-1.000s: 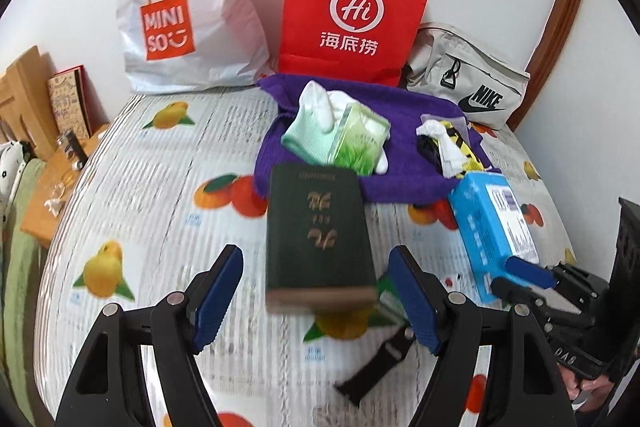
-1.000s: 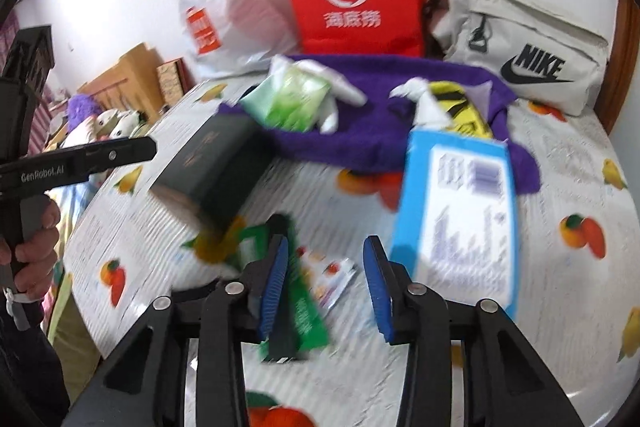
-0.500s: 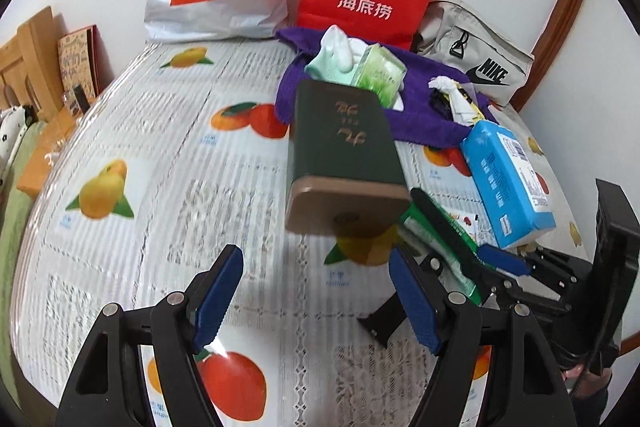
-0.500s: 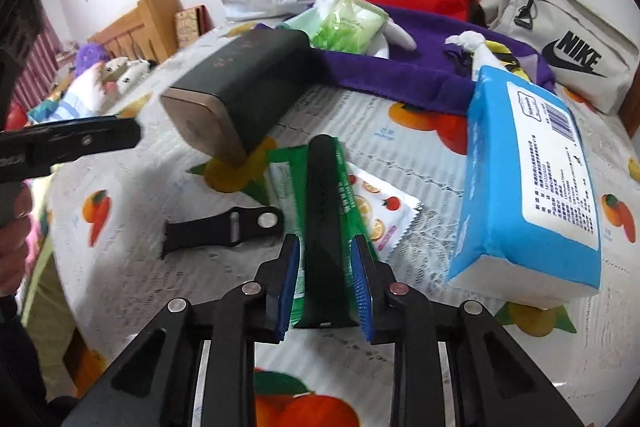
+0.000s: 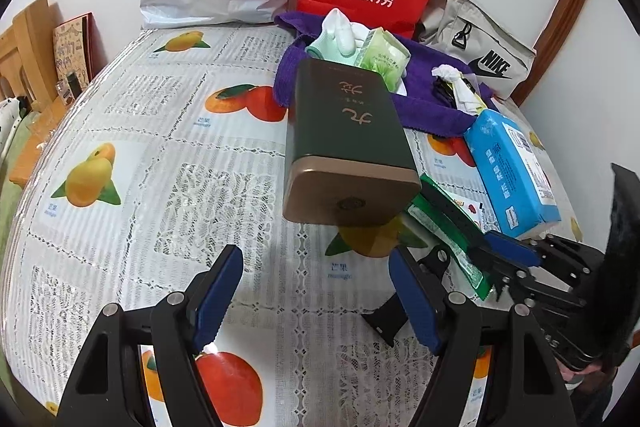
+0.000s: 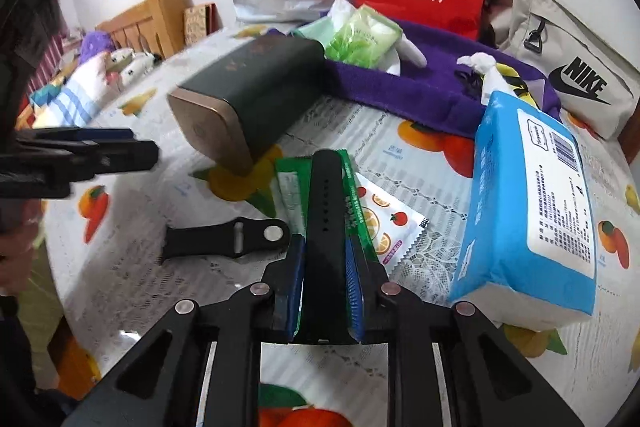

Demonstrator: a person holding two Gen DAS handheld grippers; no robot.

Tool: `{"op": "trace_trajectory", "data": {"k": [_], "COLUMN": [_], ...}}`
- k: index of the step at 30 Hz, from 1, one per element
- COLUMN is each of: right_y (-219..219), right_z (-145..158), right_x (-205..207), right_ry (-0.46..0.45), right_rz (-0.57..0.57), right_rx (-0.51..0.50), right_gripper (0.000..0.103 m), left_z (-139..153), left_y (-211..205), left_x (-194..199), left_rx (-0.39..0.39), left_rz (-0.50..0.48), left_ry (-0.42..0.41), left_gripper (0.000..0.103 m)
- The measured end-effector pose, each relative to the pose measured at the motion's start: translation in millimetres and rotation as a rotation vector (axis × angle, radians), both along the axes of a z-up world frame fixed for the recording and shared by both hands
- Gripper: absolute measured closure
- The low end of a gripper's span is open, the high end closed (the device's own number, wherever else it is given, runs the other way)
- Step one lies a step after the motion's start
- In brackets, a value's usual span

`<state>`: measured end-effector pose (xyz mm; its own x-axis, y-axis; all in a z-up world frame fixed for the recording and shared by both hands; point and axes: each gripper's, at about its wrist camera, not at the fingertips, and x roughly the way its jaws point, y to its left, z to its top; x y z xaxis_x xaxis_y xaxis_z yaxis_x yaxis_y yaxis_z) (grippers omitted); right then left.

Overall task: Organize soft objects
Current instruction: 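Grasp the black watch strap piece with holes with the right gripper, then grasp the other black watch strap piece with the left gripper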

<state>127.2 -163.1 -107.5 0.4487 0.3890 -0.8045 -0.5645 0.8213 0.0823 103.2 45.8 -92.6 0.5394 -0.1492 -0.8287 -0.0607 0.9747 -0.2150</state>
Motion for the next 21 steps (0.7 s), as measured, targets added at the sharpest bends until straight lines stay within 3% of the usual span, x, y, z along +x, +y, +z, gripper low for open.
{"op": "trace_trajectory", "data": {"k": [9, 21], "right_y": [-36.6, -84.3], "right_z": [16.7, -9.5], "right_x": [-25.6, -58.6], "right_ry": [-0.015, 0.047], "right_rz": [-0.046, -0.093], "right_rx": [0.028, -0.019], "right_gripper": [0.083, 0.082], "left_z": [-0.3, -21.8], "left_y": [-21.8, -62.9], "left_x": [-6.0, -6.3], "left_rx": [0.010, 0.043], "left_rz": [-0.054, -0.156], "left_ry": [-0.003, 0.041], "left_gripper": [0.029, 0.029]}}
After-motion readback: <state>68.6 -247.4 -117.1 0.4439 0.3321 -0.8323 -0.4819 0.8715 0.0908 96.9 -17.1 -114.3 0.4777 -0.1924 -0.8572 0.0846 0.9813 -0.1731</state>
